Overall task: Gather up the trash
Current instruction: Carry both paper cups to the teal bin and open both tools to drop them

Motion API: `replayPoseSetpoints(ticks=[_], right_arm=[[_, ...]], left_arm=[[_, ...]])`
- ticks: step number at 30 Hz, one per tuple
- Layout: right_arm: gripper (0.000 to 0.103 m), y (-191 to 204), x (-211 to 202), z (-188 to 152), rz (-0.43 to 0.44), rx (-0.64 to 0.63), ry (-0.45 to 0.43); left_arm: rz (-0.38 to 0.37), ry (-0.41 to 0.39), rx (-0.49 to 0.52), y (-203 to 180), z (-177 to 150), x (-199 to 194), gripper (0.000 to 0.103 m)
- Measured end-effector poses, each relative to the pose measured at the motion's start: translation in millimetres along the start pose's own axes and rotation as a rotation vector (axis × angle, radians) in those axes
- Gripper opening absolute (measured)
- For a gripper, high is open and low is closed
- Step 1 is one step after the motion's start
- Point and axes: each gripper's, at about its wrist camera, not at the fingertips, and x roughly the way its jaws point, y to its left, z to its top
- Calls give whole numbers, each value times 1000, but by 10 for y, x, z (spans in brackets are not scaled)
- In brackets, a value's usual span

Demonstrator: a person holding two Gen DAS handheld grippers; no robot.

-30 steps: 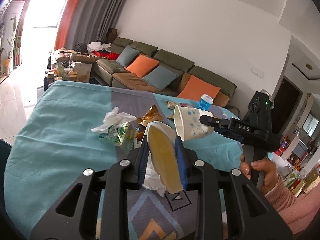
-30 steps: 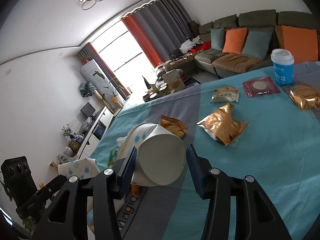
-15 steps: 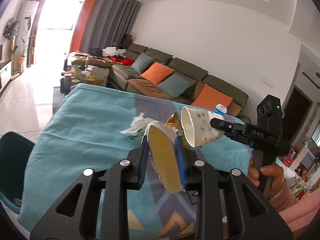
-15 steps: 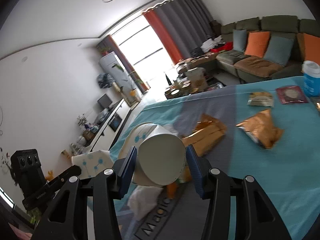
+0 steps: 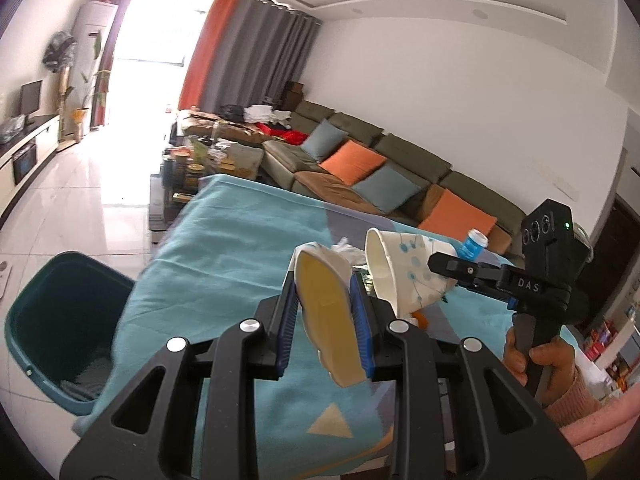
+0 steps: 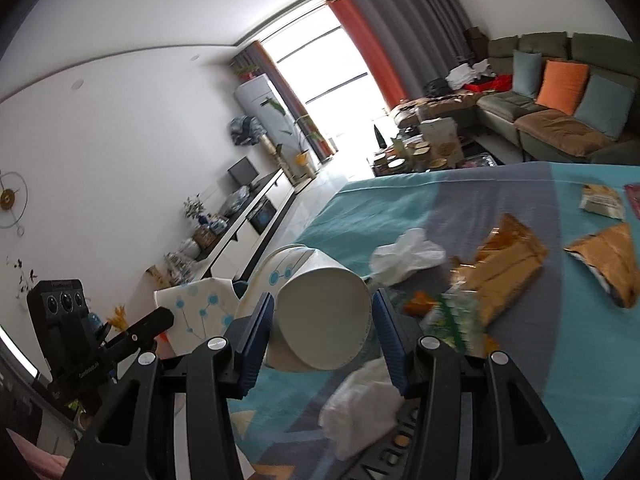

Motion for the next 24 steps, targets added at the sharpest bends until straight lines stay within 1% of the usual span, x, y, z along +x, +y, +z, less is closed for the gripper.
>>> replayPoseSetpoints(ticks=[14,24], right_arm=[[49,565,621,39,116,-82,113],[49,928,1109,87,165,-136,192]], left_arm=[[159,-58,-80,578,14,-522,26],[271,-88,-135,1013,12,-853,26]])
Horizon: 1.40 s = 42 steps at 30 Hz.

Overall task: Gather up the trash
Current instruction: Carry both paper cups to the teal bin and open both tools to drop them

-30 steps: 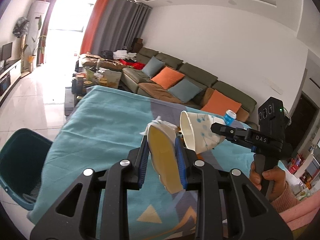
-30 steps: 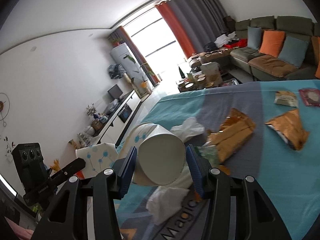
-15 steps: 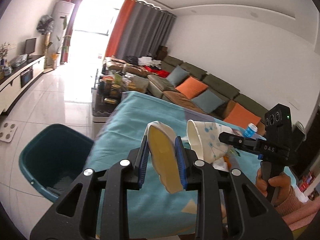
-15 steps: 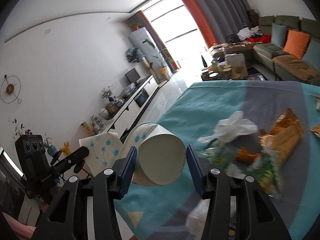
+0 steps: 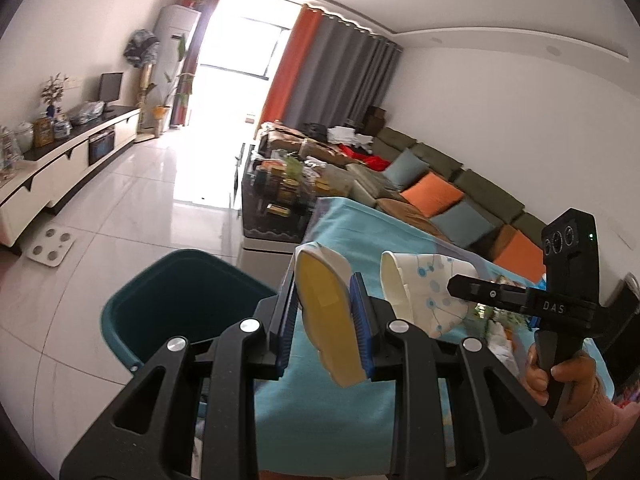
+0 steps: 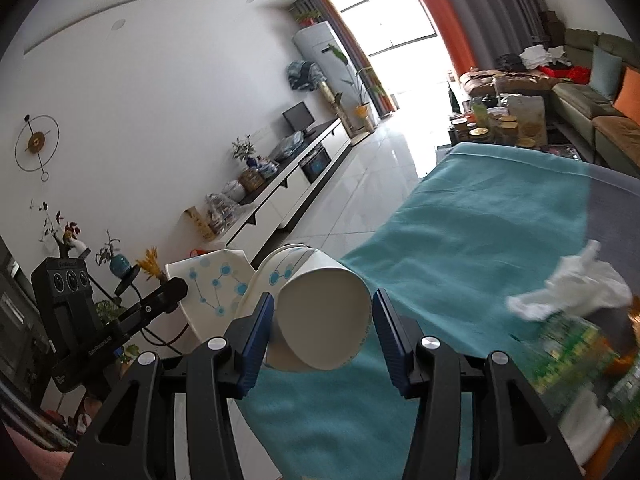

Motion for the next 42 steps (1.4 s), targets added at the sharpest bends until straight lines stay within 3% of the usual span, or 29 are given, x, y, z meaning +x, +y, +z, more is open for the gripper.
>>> replayPoseSetpoints(ticks=[16,28,42], right_arm=[[49,378,740,205,8,-77,100],[49,513,1260,275,-35,-105,179],[48,625,1711,213,-93,-140,263]], left_arm=[[138,23,-58,569,35,-31,26],[206,78,-96,818,-20,352,27],[230,147,-142,1036,-101,898,30]])
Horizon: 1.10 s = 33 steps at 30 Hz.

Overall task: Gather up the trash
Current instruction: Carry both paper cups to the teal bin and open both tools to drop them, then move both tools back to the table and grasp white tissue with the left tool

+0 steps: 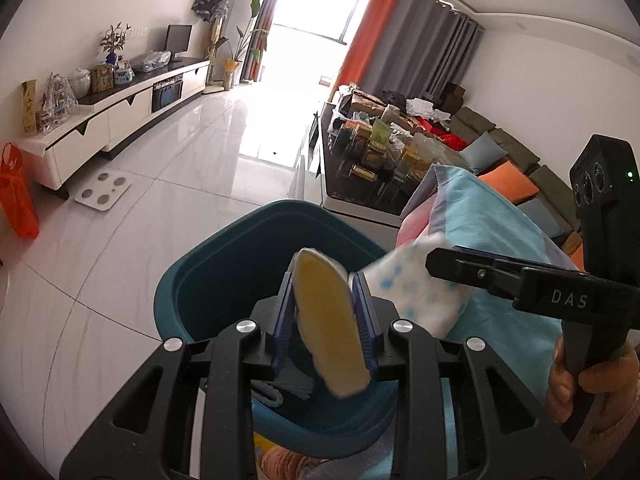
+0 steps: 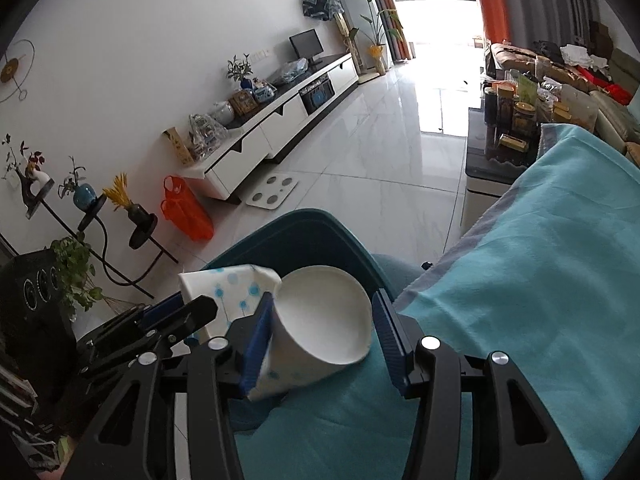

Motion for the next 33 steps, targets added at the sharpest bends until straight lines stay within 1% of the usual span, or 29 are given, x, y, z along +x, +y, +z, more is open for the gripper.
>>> replayPoseSetpoints(ticks=[6,9,11,17,23,24,26,28,29,33], right_arm=[[48,36,35,8,6,10,2],[48,22,-6,-19,17,18,-5],[48,-12,-39,-21,23,23,-10],[48,-77,-225,-90,48,38,-36],[48,-120,-548,-161,72,31,-87],[48,-127,-635,-183,70,23,-103],[49,-152,-786,-220,65,12,-131],[49,-202,-971,-265,58,8,-163],[49,-236,-1083,-285,53,5,-183],[49,-381,-1440,-422,20,14,-246]], left_arm=[[4,21,-28,34,-30,170,32],[8,26,-27,16,-47,237,34],[11,26,-24,-1,-55,271,39],[12,15,-19,-31,-83,225,41],[-7,-22,13,-226,-91,105,46],[-23,-36,26,-292,-96,35,47],[-61,-66,54,-432,-119,-88,52],[-117,-82,102,-656,-156,-194,55],[-138,-83,121,-740,-173,-223,56],[-261,-59,238,-1285,-318,-284,57]])
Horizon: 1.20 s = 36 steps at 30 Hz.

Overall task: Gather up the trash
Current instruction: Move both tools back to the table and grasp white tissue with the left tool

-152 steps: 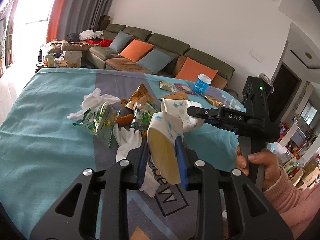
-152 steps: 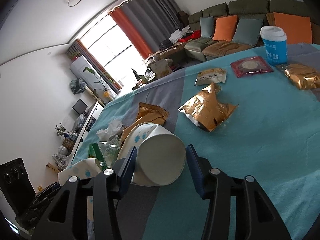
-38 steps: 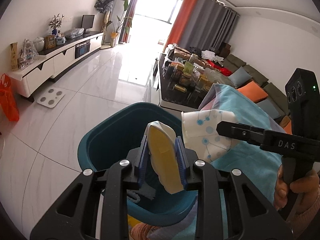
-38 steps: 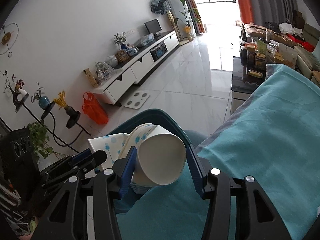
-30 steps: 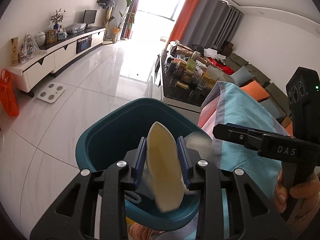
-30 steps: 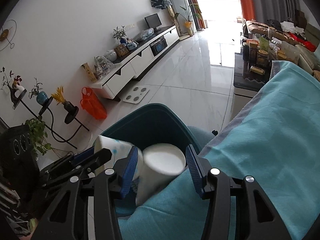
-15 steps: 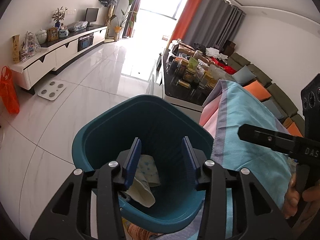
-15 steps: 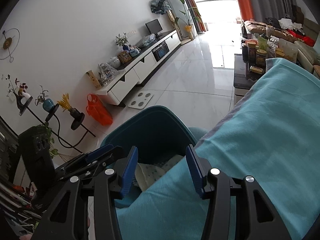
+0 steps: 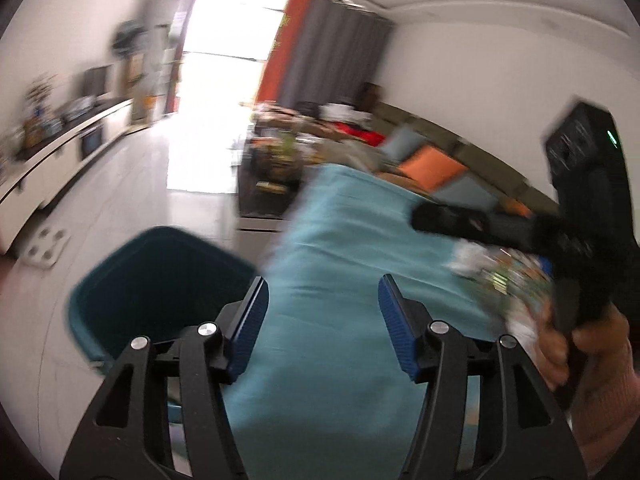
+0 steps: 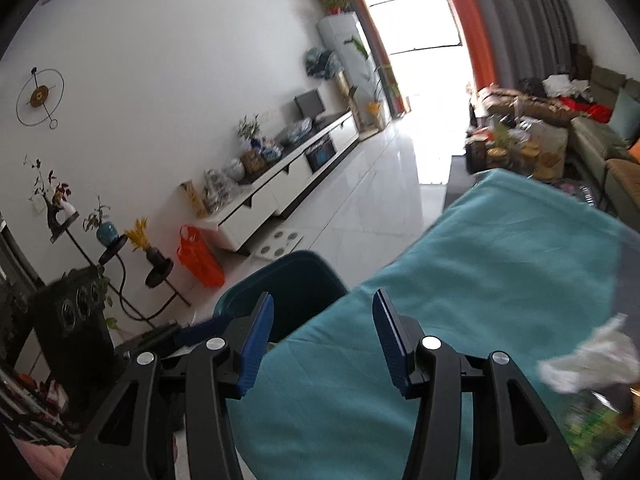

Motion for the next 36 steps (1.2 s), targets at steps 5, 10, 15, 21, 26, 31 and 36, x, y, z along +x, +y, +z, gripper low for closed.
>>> replayPoseSetpoints(ticks=[5,10,15,21,26,31,36], right_arm=[[49,-302,-485,-136,-76,27,-63],[50,-641,-1008,-336,-222,69,-112],[51,-1019,-1308,-589,-348,146,-120],[51,-1396,-1402,-929,-408,233,-90],[51,-1520,-1322,-1019,-403,257,-75],[50,-1558,-1297,-1073,-394,269,-74],[39,-1594,-1297,-1096,-378,278,-73]], left_arm=[[-163,55,115,-669,-113,185,58],[-290,127,155,-1141,-240,429,59],[-371,193,167,-1472,-371,658,61],[-408,270,192,-1723,-532,856,61],[-409,317,190,-1857,-600,991,59],[-404,358,170,-1863,-634,1126,47],[-422,373,148,-1842,-607,1152,39]])
